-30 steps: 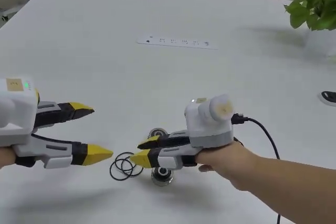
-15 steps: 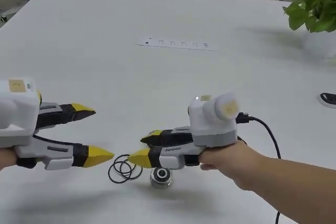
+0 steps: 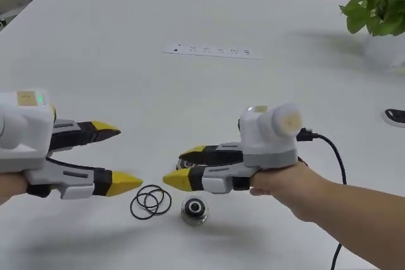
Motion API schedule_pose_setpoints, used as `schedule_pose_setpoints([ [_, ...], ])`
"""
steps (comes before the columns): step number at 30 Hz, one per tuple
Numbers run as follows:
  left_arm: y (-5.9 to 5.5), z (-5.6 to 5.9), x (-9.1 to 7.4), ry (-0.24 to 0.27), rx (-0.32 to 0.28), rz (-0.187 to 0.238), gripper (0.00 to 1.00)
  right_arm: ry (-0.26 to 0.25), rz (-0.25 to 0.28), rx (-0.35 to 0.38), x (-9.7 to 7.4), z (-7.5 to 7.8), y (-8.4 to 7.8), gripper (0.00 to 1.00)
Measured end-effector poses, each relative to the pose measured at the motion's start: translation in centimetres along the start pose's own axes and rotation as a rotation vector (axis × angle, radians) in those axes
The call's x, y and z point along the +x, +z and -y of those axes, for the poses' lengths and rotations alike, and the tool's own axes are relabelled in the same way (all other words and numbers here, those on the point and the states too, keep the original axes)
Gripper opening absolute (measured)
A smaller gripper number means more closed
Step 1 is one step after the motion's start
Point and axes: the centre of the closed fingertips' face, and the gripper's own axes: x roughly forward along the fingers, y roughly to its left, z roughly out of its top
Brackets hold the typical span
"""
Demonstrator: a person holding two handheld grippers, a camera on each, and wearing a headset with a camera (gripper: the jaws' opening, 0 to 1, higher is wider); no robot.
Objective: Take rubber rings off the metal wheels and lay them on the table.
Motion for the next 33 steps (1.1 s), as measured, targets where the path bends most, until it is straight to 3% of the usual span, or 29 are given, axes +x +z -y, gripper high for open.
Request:
schedule_pose_setpoints([
  [33, 1.8, -0.3, 3.0, -0.029, 0.038, 0.009, 0.63, -0.134, 0.047, 0.023, -3.4, 4.7, 0.2, 0.38],
])
